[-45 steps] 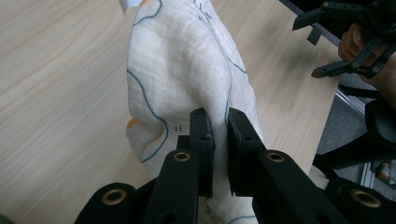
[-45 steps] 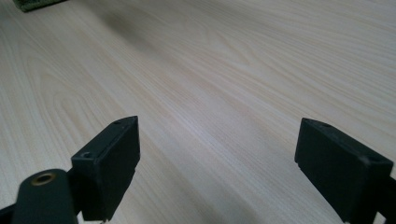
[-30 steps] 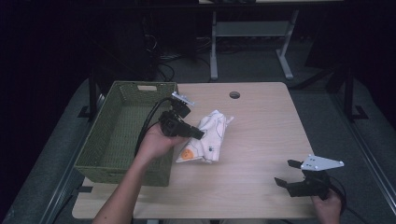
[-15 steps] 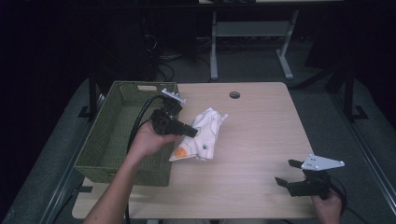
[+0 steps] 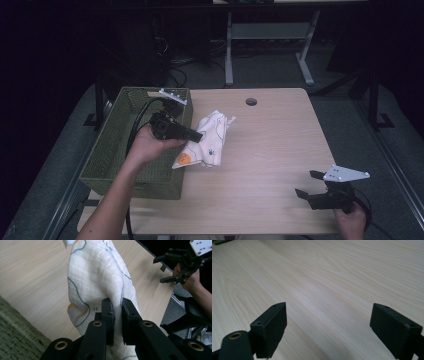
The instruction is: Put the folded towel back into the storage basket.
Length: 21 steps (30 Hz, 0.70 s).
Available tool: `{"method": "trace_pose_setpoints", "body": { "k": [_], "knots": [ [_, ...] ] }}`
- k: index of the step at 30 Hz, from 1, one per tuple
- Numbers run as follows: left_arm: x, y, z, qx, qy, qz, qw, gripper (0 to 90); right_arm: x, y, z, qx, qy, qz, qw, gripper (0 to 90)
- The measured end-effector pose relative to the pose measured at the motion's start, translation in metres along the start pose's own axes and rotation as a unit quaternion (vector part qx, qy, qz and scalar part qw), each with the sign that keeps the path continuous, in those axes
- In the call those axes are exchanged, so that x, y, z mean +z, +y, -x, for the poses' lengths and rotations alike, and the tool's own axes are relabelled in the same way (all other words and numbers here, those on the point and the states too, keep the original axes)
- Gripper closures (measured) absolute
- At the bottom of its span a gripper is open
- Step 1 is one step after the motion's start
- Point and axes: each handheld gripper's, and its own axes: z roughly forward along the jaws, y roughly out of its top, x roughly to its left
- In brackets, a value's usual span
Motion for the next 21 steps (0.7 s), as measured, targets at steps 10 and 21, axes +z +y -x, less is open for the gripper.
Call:
{"method": "trace_pose_setpoints", "body": {
  "k": [10,21],
  "knots": [
    [-0.016,-0.008,-0.013,-0.010,0.001,0.004,0.9999,82.4,0.000,0.000,0.000,0.005,-0.009,0.003,0.9999,13.5],
    [-0.041,-0.020,-0.027,-0.022,0.017,0.012,0.9995,82.4,0.002,0.000,0.002,0.009,-0.013,0.000,0.9999,13.5]
  ]
}}
